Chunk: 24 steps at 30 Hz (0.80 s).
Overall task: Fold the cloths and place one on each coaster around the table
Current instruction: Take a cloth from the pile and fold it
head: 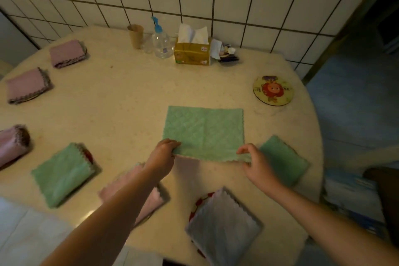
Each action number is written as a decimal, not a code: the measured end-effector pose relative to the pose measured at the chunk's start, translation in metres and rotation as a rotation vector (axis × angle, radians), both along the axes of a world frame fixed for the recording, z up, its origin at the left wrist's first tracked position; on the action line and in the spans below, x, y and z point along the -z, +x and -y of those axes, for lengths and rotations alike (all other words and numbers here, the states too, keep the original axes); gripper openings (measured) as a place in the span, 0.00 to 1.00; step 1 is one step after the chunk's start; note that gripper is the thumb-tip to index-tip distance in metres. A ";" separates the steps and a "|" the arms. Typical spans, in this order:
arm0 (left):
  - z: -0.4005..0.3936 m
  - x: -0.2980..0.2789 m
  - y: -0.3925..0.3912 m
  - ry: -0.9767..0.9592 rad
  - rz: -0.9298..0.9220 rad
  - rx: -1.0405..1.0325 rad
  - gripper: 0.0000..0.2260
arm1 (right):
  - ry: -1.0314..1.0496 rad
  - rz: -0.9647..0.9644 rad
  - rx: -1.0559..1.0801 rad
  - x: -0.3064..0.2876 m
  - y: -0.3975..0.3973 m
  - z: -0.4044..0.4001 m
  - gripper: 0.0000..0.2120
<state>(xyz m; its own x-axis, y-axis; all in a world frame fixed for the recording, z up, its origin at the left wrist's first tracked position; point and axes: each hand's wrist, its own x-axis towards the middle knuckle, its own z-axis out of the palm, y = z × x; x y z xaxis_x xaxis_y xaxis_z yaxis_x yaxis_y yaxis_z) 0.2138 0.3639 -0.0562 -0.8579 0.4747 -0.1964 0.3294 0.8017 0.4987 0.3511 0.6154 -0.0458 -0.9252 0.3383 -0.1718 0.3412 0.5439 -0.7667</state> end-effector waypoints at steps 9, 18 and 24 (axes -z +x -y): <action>0.012 -0.025 0.050 -0.279 0.010 -0.108 0.20 | 0.120 0.033 -0.100 0.018 0.027 -0.012 0.12; 0.039 -0.021 -0.004 0.224 0.256 -0.314 0.07 | -0.092 -0.049 0.035 0.000 -0.020 -0.036 0.10; 0.015 -0.004 -0.064 0.561 0.427 -0.671 0.04 | -0.194 -0.028 0.251 -0.004 -0.094 -0.051 0.01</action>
